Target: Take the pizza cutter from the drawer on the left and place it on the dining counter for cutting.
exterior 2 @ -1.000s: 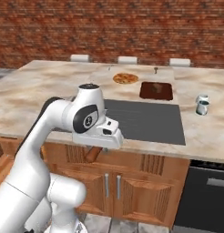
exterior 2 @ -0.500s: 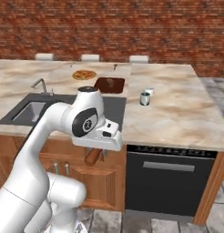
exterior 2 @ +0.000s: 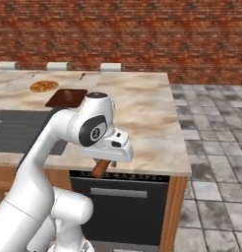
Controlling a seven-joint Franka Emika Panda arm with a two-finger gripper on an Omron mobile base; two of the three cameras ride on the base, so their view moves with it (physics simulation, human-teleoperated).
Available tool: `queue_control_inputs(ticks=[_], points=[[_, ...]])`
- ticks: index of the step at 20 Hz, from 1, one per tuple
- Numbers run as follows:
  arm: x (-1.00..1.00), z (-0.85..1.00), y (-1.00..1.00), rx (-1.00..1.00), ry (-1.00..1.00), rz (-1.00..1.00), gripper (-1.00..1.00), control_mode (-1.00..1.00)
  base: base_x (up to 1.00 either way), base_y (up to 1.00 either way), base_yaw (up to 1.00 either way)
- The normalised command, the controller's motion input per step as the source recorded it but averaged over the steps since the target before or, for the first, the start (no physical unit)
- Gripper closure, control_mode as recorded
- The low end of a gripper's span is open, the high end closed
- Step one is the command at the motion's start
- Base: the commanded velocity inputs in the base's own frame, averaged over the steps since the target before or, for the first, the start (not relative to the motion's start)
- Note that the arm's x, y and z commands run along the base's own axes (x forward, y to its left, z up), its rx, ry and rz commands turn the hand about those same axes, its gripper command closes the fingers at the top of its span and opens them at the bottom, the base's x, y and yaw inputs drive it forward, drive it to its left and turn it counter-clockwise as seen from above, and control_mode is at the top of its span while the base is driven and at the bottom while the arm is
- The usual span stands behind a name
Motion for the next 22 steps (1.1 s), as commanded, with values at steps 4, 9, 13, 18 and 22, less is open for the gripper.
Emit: queue_control_inputs(ticks=[4,9,13,18,22], points=[[0.0,0.0,0.0,0.0,0.0,0.0,1.0,1.0,0.56,-1.0,-0.05],[0.0,0.0,0.0,0.0,0.0,0.0,1.0,1.0,0.21,-1.0,-0.03],[0.0,0.0,0.0,0.0,0.0,0.0,1.0,1.0,0.03,-1.0,0.0],[0.0,0.0,0.0,0.0,0.0,0.0,1.0,1.0,0.16,-1.0,0.0],[0.0,0.0,0.0,0.0,0.0,0.0,1.0,1.0,0.25,-1.0,0.0]])
